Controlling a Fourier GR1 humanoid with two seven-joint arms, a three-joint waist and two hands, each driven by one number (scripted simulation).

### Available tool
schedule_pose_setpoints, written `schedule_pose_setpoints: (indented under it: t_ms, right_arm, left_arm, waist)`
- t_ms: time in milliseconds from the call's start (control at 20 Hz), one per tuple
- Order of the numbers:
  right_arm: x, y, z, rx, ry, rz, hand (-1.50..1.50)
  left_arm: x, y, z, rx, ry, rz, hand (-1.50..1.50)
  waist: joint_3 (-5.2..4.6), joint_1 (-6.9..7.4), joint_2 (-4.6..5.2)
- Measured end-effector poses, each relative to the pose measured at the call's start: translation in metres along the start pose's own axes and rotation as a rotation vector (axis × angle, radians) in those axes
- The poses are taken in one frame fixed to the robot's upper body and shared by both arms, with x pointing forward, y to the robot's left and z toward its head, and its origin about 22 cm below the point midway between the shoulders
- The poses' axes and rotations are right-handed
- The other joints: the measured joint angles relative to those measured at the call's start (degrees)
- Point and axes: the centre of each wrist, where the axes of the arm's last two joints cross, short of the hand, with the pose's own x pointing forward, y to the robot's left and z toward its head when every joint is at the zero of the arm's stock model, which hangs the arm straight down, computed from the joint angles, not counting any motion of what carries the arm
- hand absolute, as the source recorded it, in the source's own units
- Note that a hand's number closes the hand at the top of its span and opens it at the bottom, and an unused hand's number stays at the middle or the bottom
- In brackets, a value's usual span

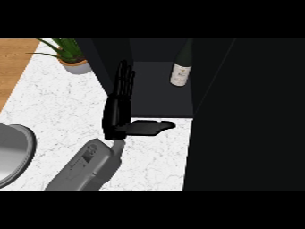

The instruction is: Pick up the wine, place it into the cabinet and close the cabinet

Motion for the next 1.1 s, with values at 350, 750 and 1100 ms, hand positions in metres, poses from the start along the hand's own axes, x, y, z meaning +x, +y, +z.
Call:
schedule_pose_setpoints:
  t_ms: [350, 750, 1100]
  right_arm:
    - [0.002, 0.000, -0.001, 0.014, 0.018, 0.016, 1.50]
    - [-0.003, 0.012, 0.005, 0.288, 0.129, 0.062, 1.50]
    - [-0.002, 0.020, 0.007, 0.396, 0.153, 0.058, 1.50]
  left_arm:
    - [0.014, 0.001, 0.057, 0.002, -0.015, 0.031, -1.50]
    - [0.034, 0.027, 0.101, 0.024, -0.021, 0.017, -1.50]
    - [0.056, 0.058, 0.127, 0.031, -0.026, -0.010, -1.50]
  waist:
    - [-0.01, -0.52, 0.28]
    - [0.01, -0.44, 0.21]
    - [-0.11, -0.13, 0.22]
